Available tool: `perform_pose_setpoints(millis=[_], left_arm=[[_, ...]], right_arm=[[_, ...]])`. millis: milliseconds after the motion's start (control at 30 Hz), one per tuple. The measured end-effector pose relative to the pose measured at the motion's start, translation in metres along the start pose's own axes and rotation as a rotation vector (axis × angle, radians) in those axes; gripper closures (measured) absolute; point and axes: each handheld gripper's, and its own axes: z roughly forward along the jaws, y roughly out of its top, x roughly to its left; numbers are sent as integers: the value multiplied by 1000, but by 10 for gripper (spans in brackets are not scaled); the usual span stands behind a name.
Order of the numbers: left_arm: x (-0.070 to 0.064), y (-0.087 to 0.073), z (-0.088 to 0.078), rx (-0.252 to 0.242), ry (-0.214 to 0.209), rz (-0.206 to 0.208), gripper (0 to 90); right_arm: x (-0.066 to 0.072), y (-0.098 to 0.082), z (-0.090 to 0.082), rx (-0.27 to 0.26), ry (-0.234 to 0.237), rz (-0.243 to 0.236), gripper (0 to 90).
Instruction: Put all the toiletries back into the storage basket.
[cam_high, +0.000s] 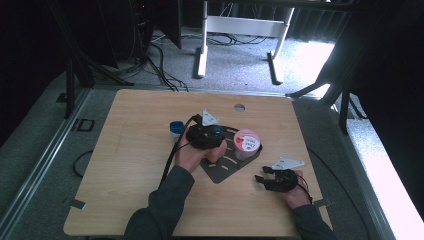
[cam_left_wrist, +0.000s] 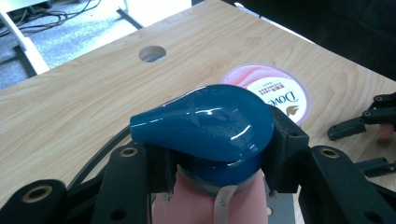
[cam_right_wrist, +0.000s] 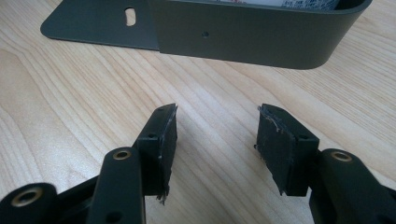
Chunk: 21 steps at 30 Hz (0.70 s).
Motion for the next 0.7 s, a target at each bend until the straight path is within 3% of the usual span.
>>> perform_pose_setpoints(millis=[700], left_arm=[[6,5,18,10,36,-45,529]], right_arm=[[0,0,0,2,-1,1,473]])
